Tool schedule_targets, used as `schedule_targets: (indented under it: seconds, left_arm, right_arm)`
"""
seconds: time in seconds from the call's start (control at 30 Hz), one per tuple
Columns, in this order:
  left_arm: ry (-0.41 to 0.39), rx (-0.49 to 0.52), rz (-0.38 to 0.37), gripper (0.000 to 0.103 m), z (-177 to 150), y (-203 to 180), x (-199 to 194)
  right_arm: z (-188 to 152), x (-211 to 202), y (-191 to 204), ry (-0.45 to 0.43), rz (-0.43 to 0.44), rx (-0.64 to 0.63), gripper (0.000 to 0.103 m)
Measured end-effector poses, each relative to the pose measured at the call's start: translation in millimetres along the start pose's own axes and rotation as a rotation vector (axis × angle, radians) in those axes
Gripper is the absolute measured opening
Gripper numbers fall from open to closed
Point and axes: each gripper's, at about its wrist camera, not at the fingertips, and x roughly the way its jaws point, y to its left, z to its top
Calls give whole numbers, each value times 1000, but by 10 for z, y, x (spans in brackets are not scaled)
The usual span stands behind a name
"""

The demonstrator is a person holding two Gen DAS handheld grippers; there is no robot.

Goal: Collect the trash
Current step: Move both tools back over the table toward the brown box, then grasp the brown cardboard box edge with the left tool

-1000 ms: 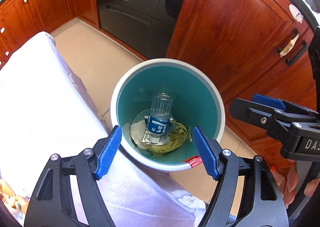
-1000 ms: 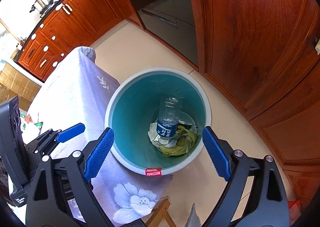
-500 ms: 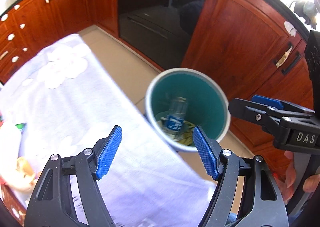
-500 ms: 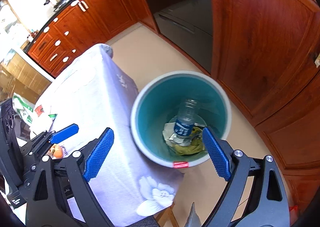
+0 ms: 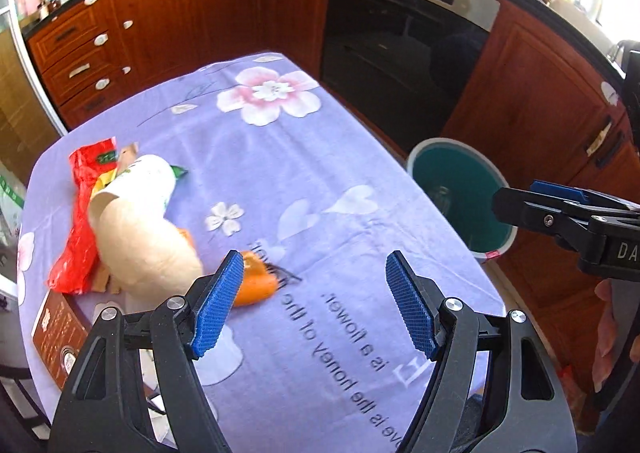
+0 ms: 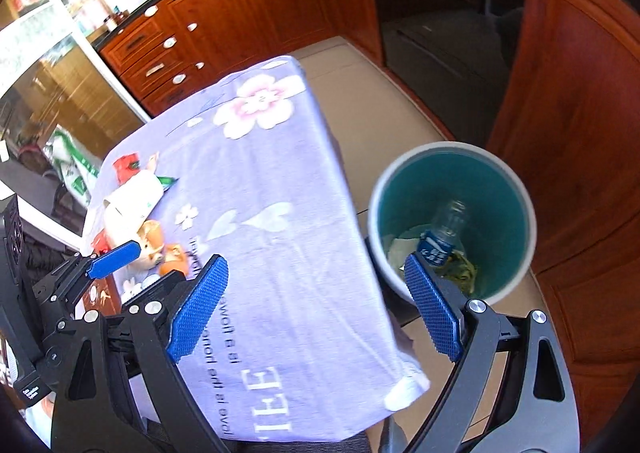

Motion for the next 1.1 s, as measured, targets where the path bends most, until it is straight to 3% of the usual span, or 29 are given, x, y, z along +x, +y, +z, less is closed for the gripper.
schedule_targets:
  seconds: [0.27,0.57,0.8,1.1]
  left_arm:
    - [-1,-128,76,75,-452,771,-224]
    - [64,-261,206,75,-1304,1518,-445]
    - [66,-365,195,75,-1732,1707,-506]
    - [41,-352,240,75,-1873,1696,-432]
  right_arm:
    - [-69,185,616,56,10,-104,86]
    - [-354,516,1182,150,61,-193,86]
    - [-622,686,1615,212,91,-295,86]
    - [-793,814,2061,242,113,-404,86]
